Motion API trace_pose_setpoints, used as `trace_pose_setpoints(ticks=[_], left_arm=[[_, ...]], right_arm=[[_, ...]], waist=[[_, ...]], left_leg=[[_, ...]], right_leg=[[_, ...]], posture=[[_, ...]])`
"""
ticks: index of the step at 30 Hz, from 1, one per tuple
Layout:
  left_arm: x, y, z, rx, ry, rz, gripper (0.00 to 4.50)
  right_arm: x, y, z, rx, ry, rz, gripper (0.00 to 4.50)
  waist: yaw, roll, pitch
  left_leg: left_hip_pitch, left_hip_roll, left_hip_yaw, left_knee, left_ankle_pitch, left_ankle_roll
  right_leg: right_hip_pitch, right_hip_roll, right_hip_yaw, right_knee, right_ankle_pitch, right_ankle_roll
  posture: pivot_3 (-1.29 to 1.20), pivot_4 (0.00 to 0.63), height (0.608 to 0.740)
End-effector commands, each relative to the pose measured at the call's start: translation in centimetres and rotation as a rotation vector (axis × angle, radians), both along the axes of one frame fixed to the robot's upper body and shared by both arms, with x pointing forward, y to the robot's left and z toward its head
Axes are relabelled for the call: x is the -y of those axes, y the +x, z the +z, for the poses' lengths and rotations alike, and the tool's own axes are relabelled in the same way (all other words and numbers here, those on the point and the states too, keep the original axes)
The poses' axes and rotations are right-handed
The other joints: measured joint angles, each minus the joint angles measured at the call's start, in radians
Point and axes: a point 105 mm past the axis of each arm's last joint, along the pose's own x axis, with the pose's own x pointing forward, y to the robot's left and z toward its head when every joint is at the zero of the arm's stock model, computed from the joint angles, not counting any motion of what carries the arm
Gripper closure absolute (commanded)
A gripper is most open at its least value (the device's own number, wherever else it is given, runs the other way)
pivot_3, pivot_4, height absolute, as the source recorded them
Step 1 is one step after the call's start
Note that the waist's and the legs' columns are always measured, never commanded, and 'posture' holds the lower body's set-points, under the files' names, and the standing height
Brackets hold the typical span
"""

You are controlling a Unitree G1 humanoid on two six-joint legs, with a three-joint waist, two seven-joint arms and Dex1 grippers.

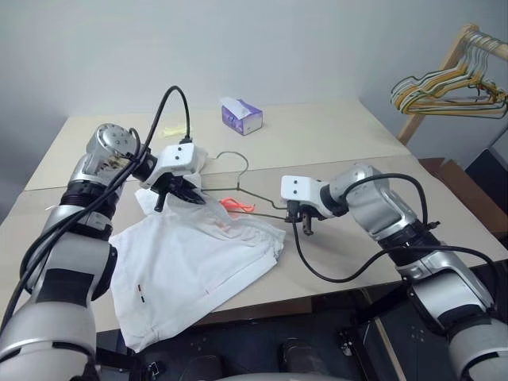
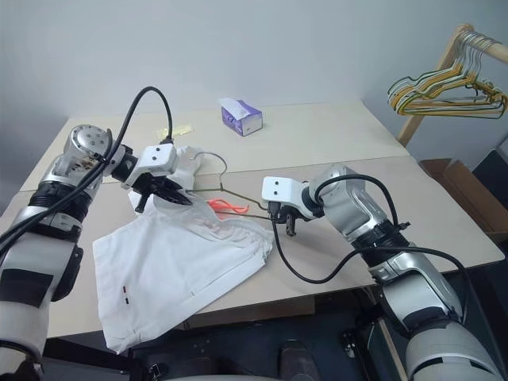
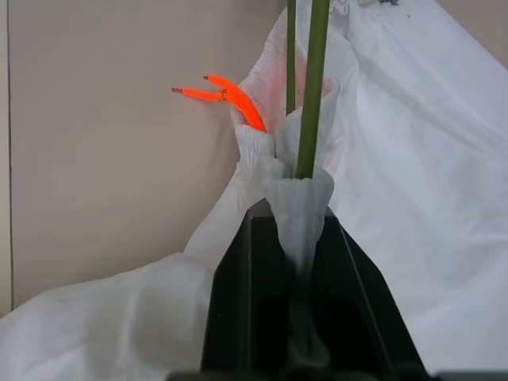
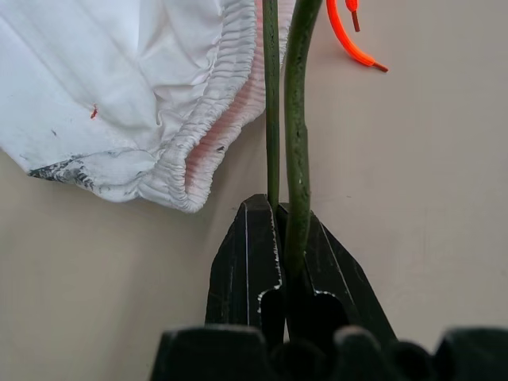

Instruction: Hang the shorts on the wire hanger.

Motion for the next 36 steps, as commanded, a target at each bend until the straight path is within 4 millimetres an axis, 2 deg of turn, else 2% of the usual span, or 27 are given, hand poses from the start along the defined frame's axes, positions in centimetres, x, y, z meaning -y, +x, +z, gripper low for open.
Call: trace_pose_setpoints(ticks=[1,4,5,6,9,12,15,17,19,21,24,28,32,36], left_arm=[[0.1,0.8,1.9,0.11,0.001,0.001,4.49],[-0.3,1.1,1.9,0.15,0.023,0.014,4.49],[-0.5,1.5,2.2,0.181,0.021,0.038,4.49],[-0.6,1.8,2.4,0.203,0.02,0.056,4.49],[-1.1,2.2,2.9,0.247,0.031,0.085,4.49],[-2.2,2.6,3.3,0.28,0.043,0.129,4.49],[-2.6,2.7,3.5,0.284,0.036,0.146,4.49],[-2.8,2.8,3.8,0.295,0.021,0.163,4.49],[-2.7,3.0,4.3,0.306,-0.001,0.176,4.49],[-2.7,3.1,4.7,0.321,-0.012,0.185,4.49],[-2.8,3.2,5.3,0.335,-0.02,0.19,4.49],[-3.0,3.2,5.8,0.345,-0.026,0.193,4.49],[-3.3,3.0,5.9,0.347,-0.026,0.191,4.49],[-3.5,2.9,5.9,0.35,-0.026,0.192,4.49]], right_arm=[[-1.3,-0.1,1.8,0.062,0.066,0.045,4.5],[-1.7,-0.1,2.2,0.097,0.12,0.049,4.5],[-1.2,0.4,2.4,0.136,0.111,0.02,4.5],[-0.8,0.8,2.5,0.165,0.102,-0.003,3.91],[0.3,1.7,3.6,0.196,0.143,-0.089,3.06],[3.2,2.6,6.6,0.286,0.211,-0.254,1.98],[4.7,1.8,8.4,0.274,0.309,-0.351,0.91],[5.7,0.8,8.9,0.215,0.386,-0.431,0.27],[6.0,-0.2,8.5,0.129,0.448,-0.476,0.27],[5.5,-1.2,7.0,0.024,0.511,-0.523,0.27],[4.0,-2.2,4.2,-0.107,0.576,-0.584,0.27],[1.5,-2.4,0.9,-0.237,0.669,-0.663,0.27],[-0.4,-2.1,-0.3,-0.308,0.76,-0.7,0.27],[-1.8,-2.0,-1.4,-0.325,0.762,-0.673,0.27]], waist=[[0.0,0.0,0.0],[0.0,0.0,0.0],[0.0,0.0,0.0],[0.0,0.0,0.0],[-0.003,0.0,0.0],[-0.007,0.0,0.0],[-0.011,0.0,0.0],[-0.014,0.0,0.0],[-0.018,0.0,0.0],[-0.02,0.0,0.0],[-0.028,0.0,0.0],[-0.038,0.0,0.0],[-0.048,0.0,0.0],[-0.049,0.0,0.0]], left_leg=[[0.0,0.0,0.0,0.0,0.0,0.0],[0.0,0.0,0.0,0.0,0.0,0.0],[0.0,0.0,0.0,0.0,0.0,0.0],[0.0,0.0,0.0,0.0,0.0,0.0],[0.0,0.0,0.0,0.0,0.0,0.0],[0.0,0.0,0.0,0.0,0.0,0.0],[-0.001,0.0,0.0,0.0,0.0,0.0],[-0.002,0.0,0.0,0.0,0.0,0.001],[-0.003,0.0,-0.001,0.0,-0.001,0.001],[-0.003,0.0,-0.001,0.0,-0.001,0.001],[-0.002,0.0,0.0,0.0,-0.001,0.001],[0.001,0.0,0.001,0.0,-0.001,0.001],[0.001,0.0,0.0,0.001,0.0,0.001],[0.001,0.0,0.0,0.001,0.0,0.001]], right_leg=[[0.0,0.0,0.0,0.0,0.0,0.0],[0.0,0.0,0.0,0.0,0.0,0.0],[0.0,0.0,0.0,0.0,0.0,0.0],[0.0,0.0,0.0,0.0,0.0,0.0],[0.0,0.0,0.0,0.0,0.0,0.0],[0.0,0.0,0.0,0.0,0.0,0.0],[-0.001,0.0,-0.001,-0.001,0.0,0.0],[-0.001,0.0,-0.001,-0.001,0.0,0.0],[-0.001,0.0,-0.001,-0.001,0.0,0.0],[-0.001,0.0,-0.001,-0.001,0.0,0.0],[-0.001,0.0,-0.001,0.0,0.0,0.0],[-0.002,-0.001,0.001,0.0,0.0,0.0],[-0.002,-0.001,0.002,0.002,0.0,0.0],[-0.002,-0.001,0.002,0.001,0.001,0.0]], posture=[[-0.03,0.0,0.74],[-0.03,0.0,0.74],[-0.04,0.0,0.74],[-0.04,0.0,0.74],[-0.04,0.0,0.74],[-0.06,0.0,0.74],[-0.07,0.0,0.74],[-0.08,0.0,0.74],[-0.08,0.0,0.74],[-0.08,0.0,0.74],[-0.09,0.0,0.74],[-0.08,0.0,0.74],[-0.07,0.0,0.74],[-0.06,0.0,0.74]])
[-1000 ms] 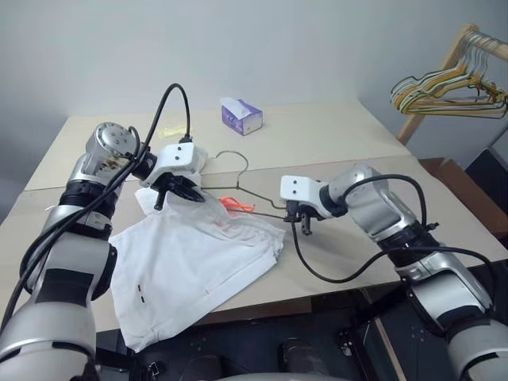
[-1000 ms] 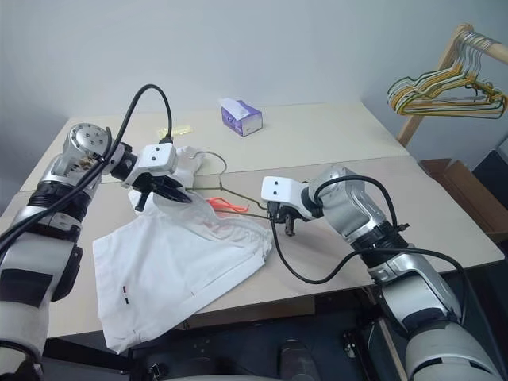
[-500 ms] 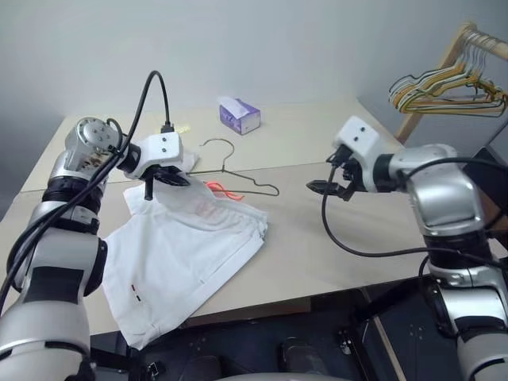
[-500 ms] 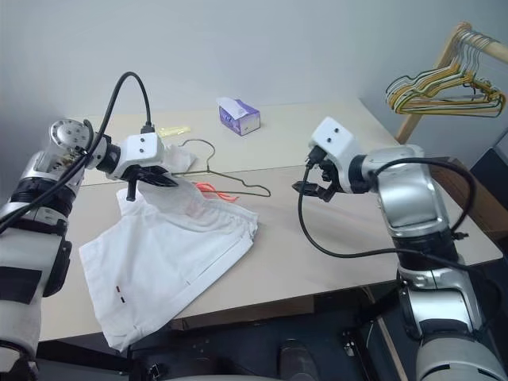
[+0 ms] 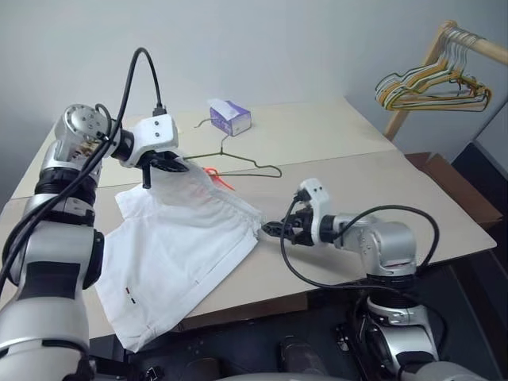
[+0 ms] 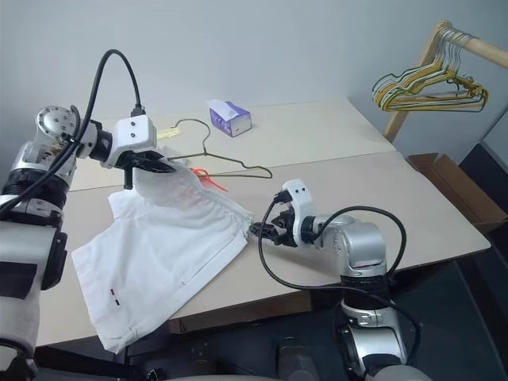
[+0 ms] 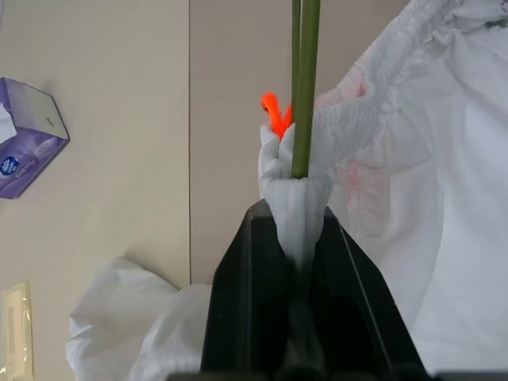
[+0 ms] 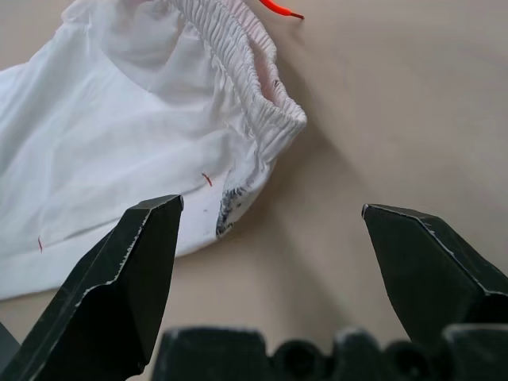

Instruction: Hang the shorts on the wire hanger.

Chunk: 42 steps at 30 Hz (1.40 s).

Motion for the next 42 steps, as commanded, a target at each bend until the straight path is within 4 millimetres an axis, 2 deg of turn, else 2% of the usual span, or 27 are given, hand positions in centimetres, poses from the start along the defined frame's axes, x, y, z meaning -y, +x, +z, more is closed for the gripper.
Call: trace_pose_setpoints(ticks=[1,8,9,12,14,21,22,25,28,32,38,42], left_arm=[[-0.3,0.0,2.2,0.073,-0.025,0.0,4.49],[-0.6,0.0,2.4,0.08,-0.03,0.007,4.49],[-0.6,0.0,2.4,0.08,-0.032,0.008,4.49],[-0.6,0.0,2.4,0.081,-0.039,0.011,4.49],[-0.7,-0.1,2.4,0.081,-0.039,0.011,4.49],[-1.0,-0.3,2.6,0.085,-0.07,0.016,4.49],[-1.1,-0.4,2.7,0.082,-0.086,0.013,4.49],[-1.3,-0.8,3.0,0.073,-0.105,-0.001,4.49],[-1.5,-1.2,3.3,0.076,-0.127,-0.017,4.49],[-2.3,-2.5,3.2,0.053,-0.107,-0.072,4.49],[-2.3,-3.5,2.9,0.022,-0.133,-0.12,4.49],[-2.3,-3.5,2.6,0.008,-0.127,-0.107,4.49]], right_arm=[[-0.8,0.5,0.1,0.058,0.007,0.012,0.27],[-3.4,1.5,-0.6,0.084,0.046,0.056,0.27],[-3.8,1.7,-0.5,0.083,0.059,0.06,0.44],[-4.9,2.0,-0.3,0.077,0.088,0.082,1.12],[-5.2,2.2,-0.5,0.074,0.077,0.087,1.87],[-4.6,2.3,-1.0,0.075,0.053,0.063,4.33],[-4.4,2.5,-1.0,0.079,0.047,0.051,4.44],[-3.8,2.8,-1.1,0.111,0.006,0.037,4.44],[-2.3,3.9,-0.5,0.141,-0.012,-0.02,4.44],[0.6,5.1,0.8,0.169,-0.015,-0.093,4.44],[3.8,5.5,2.1,0.226,-0.059,-0.118,4.44],[4.9,5.4,2.7,0.258,-0.095,-0.117,4.44]], waist=[[0.0,0.0,0.0],[-0.003,0.0,0.0],[-0.003,0.0,0.0],[-0.002,0.0,0.0],[-0.002,0.0,0.0],[-0.001,0.0,0.0],[-0.001,0.0,0.0],[-0.001,0.0,0.0],[-0.001,0.0,0.0],[-0.002,0.0,0.0],[0.0,0.0,0.0],[0.0,0.0,0.0]], left_leg=[[0.0,0.0,0.0,0.0,0.0,0.0],[-0.001,0.0,0.0,-0.001,0.0,0.0],[-0.002,0.0,0.0,-0.001,0.0,0.0],[-0.002,0.0,0.0,-0.001,0.0,0.0],[-0.002,0.0,-0.001,-0.001,0.0,0.0],[-0.003,0.0,-0.001,-0.001,0.0,0.0],[-0.003,0.0,-0.001,-0.001,0.0,0.0],[-0.003,0.0,-0.001,-0.001,0.0,0.0],[-0.003,0.0,-0.001,-0.001,0.0,0.0],[-0.004,0.0,0.0,-0.001,0.0,0.0],[-0.005,0.0,-0.001,-0.001,0.0,0.0],[-0.005,0.0,0.0,0.0,0.0,0.0]], right_leg=[[0.0,0.0,0.0,0.0,0.0,0.0],[0.0,0.0,0.0,0.0,0.0,0.001],[0.0,0.0,0.0,0.0,0.0,0.001],[0.0,0.0,0.0,0.0,0.0,0.001],[0.0,0.0,0.0,0.001,0.0,0.001],[-0.001,0.0,0.0,0.001,0.001,0.001],[-0.001,0.0,-0.001,0.001,0.001,0.001],[-0.001,0.0,-0.001,0.001,0.001,0.001],[-0.002,0.0,0.0,0.001,0.001,0.001],[-0.002,0.0,0.0,0.001,0.001,0.001],[-0.003,0.0,0.0,0.001,0.001,0.001],[-0.003,0.0,0.0,0.001,0.001,0.001]], posture=[[-0.06,0.0,0.74],[-0.05,0.0,0.74],[-0.05,0.0,0.74],[-0.05,0.0,0.74],[-0.04,0.0,0.74],[-0.03,0.0,0.74],[-0.03,0.0,0.74],[-0.03,0.0,0.74],[-0.03,0.0,0.74],[-0.04,0.0,0.74],[-0.03,0.0,0.74],[-0.04,0.0,0.74]])
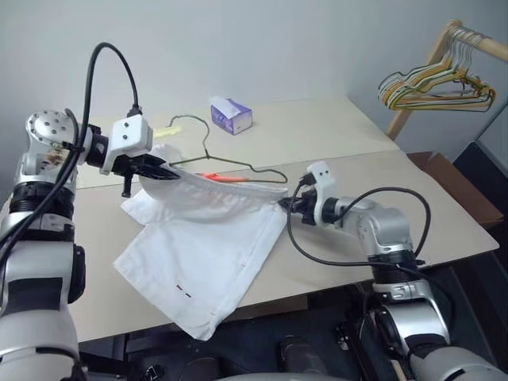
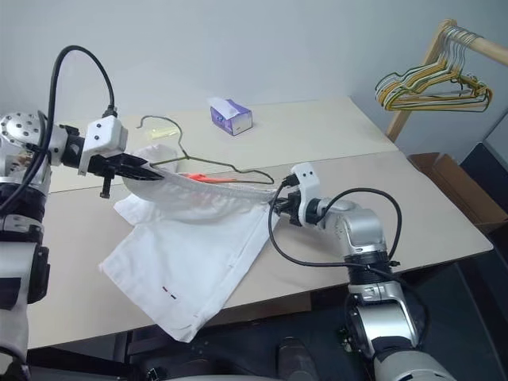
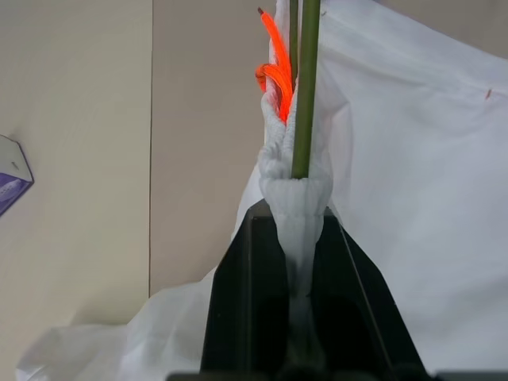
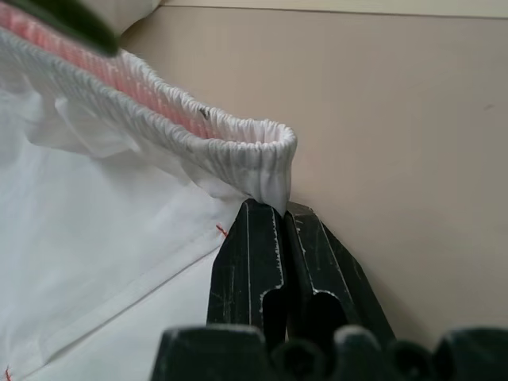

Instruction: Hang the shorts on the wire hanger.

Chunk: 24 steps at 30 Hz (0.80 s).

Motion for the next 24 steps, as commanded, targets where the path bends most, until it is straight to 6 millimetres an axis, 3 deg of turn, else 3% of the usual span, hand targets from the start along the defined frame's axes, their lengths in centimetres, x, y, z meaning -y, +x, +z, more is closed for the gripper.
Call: trace_pose_setpoints(ticks=[1,14,24], left_arm=[[-1.0,-0.1,1.5,0.056,0.024,0.033,4.49],[-1.6,0.5,0.3,0.054,0.108,0.082,4.49],[-1.9,0.3,-0.1,0.032,0.132,0.082,4.49]], right_arm=[[1.9,0.3,2.1,0.092,-0.031,-0.029,4.44],[2.9,-0.6,3.5,0.212,-0.174,0.006,4.44],[4.1,0.1,5.6,0.309,-0.307,0.067,4.44]], waist=[[0.0,0.0,0.0],[0.0,0.0,0.0],[0.0,0.0,0.0]], left_leg=[[0.0,0.0,0.0,0.0,0.0,0.0],[0.001,0.0,0.001,0.0,0.0,0.0],[0.001,0.0,0.001,0.0,0.0,0.0]], right_leg=[[0.0,0.0,0.0,0.0,0.0,0.0],[0.0,0.0,0.0,0.0,0.0,0.0],[0.0,0.0,0.001,-0.001,0.0,0.0]], posture=[[-0.04,0.0,0.74],[-0.05,0.0,0.74],[-0.05,0.0,0.74]])
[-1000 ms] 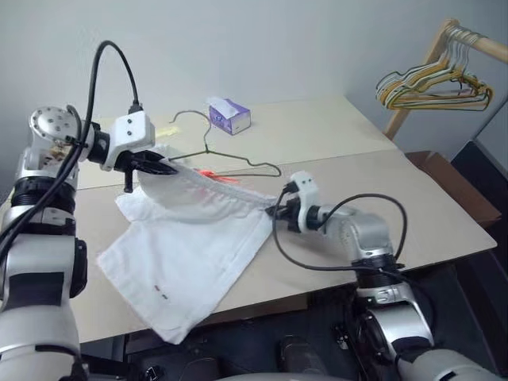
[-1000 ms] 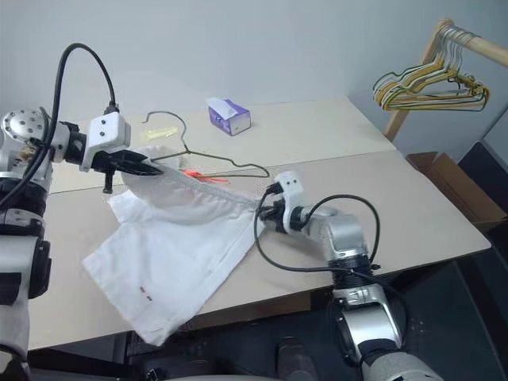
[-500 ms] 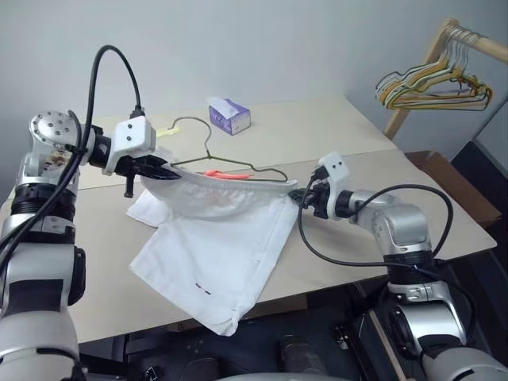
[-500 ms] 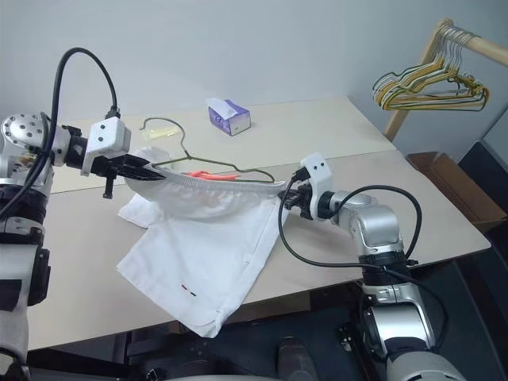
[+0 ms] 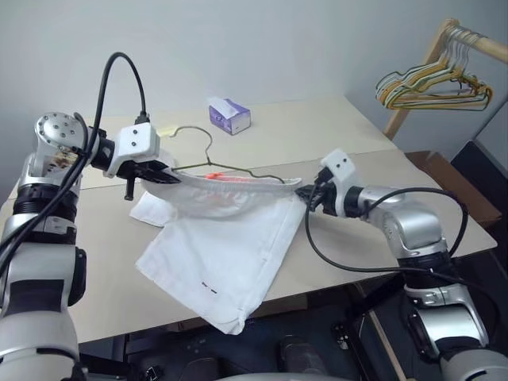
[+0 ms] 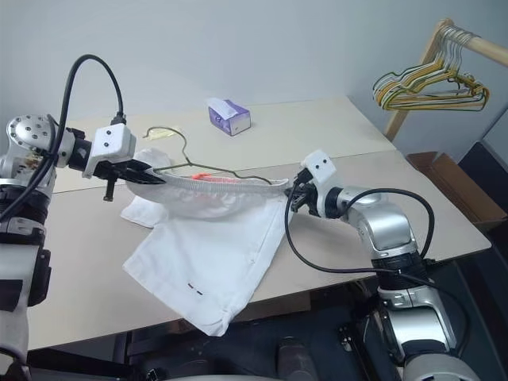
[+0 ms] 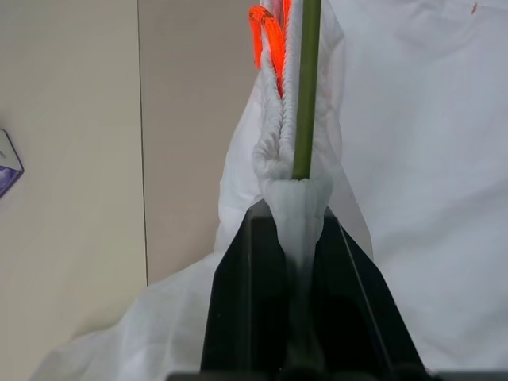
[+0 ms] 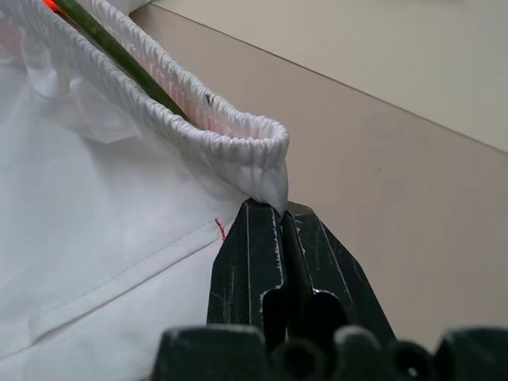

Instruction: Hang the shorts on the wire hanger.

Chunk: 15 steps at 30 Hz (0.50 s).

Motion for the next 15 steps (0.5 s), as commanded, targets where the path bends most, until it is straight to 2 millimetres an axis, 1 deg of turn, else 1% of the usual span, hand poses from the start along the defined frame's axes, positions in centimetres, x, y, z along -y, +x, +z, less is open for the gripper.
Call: trace_pose_setpoints(ticks=[1,4,5,8,10,13,15], left_arm=[[-2.0,0.1,0.7,0.04,0.061,0.077,4.49],[-1.9,0.4,0.6,0.062,0.069,0.091,4.49],[-1.7,0.6,0.7,0.074,0.074,0.088,4.49],[-0.9,1.2,1.3,0.123,0.093,0.087,4.49],[-0.2,1.6,1.8,0.15,0.087,0.076,4.49],[1.1,2.0,2.9,0.189,0.069,0.051,4.49],[1.7,2.1,3.5,0.216,0.059,0.034,4.49]], right_arm=[[1.9,0.5,2.2,0.096,-0.094,-0.009,4.44],[1.1,0.0,3.6,0.135,-0.199,0.096,4.44],[0.7,-0.2,4.4,0.162,-0.251,0.136,4.44],[-1.1,-0.6,7.6,0.238,-0.346,0.24,4.44],[-2.3,-0.9,9.3,0.29,-0.413,0.307,4.44],[-4.3,-1.1,11.5,0.336,-0.456,0.372,4.44],[-5.4,-1.0,12.5,0.342,-0.451,0.381,4.44]], waist=[[0.0,0.0,0.0],[0.0,0.0,0.0],[0.0,0.0,0.0],[-0.002,0.0,0.0],[-0.003,0.0,0.0],[-0.001,0.0,0.0],[-0.002,0.0,0.0]], left_leg=[[0.0,0.0,0.0,0.0,0.0,0.0],[0.0,0.0,0.0,0.0,0.0,0.0],[0.0,0.0,0.0,0.0,0.0,0.0],[-0.002,0.0,0.001,0.001,0.0,0.0],[-0.003,0.0,0.002,0.002,0.0,0.0],[-0.004,0.0,0.001,0.002,0.0,0.0],[-0.004,0.0,0.002,0.002,0.0,0.0]], right_leg=[[0.0,0.0,0.0,0.0,0.0,0.0],[0.0,0.0,0.0,0.0,0.0,0.0],[0.0,0.0,0.001,0.0,0.0,0.0],[-0.004,0.0,0.002,0.0,0.0,0.0],[-0.006,0.0,0.003,0.001,0.0,0.0],[-0.006,0.001,0.001,0.001,0.0,0.0],[-0.007,0.0,0.001,0.001,0.0,0.0]], posture=[[-0.05,0.0,0.74],[-0.05,0.0,0.74],[-0.06,0.0,0.74],[-0.06,0.0,0.74],[-0.07,0.0,0.74],[-0.07,0.0,0.74],[-0.07,0.0,0.74]])
